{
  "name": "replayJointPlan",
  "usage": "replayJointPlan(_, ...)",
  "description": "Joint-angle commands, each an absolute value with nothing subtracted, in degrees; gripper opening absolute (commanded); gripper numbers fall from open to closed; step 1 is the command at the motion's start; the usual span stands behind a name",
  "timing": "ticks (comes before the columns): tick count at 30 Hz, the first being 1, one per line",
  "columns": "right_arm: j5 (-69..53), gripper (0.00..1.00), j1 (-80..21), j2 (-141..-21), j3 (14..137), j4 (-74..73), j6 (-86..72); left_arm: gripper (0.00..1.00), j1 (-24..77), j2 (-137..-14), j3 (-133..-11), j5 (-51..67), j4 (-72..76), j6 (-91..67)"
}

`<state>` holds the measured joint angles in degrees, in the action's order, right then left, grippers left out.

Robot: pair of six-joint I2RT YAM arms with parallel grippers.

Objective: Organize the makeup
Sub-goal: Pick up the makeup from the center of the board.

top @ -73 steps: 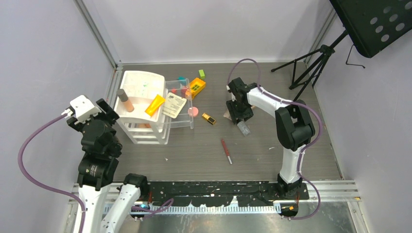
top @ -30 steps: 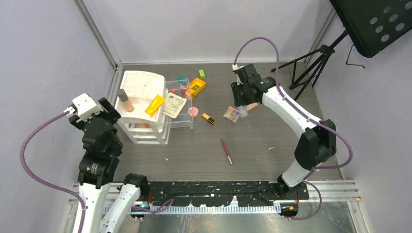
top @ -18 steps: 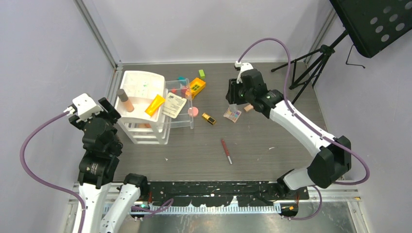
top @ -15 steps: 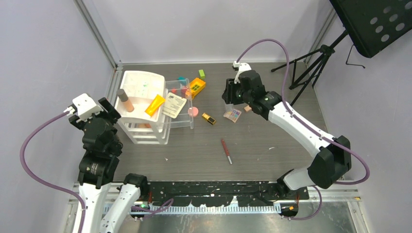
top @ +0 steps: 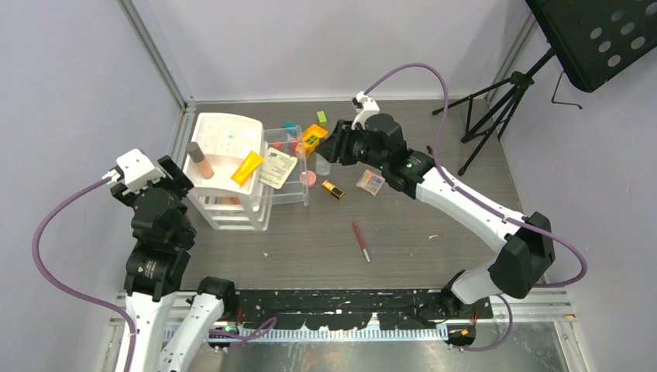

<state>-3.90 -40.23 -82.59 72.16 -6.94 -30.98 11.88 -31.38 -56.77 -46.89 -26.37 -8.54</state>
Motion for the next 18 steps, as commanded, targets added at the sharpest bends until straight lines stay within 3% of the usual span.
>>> replayJointPlan(1,-8.8,0.00,-41.2,-85.7,77.2,-0.2,-39.6,0.69,12.0,-31.6,-56.9,-46.4,-23.7,-8.7)
replayJointPlan(18,-9.8,0.00,-47.2,-99.0,89.8,-4.8,-37.7,0.69,12.1,-31.4,-56.8,-46.5,-23.6,-8.6)
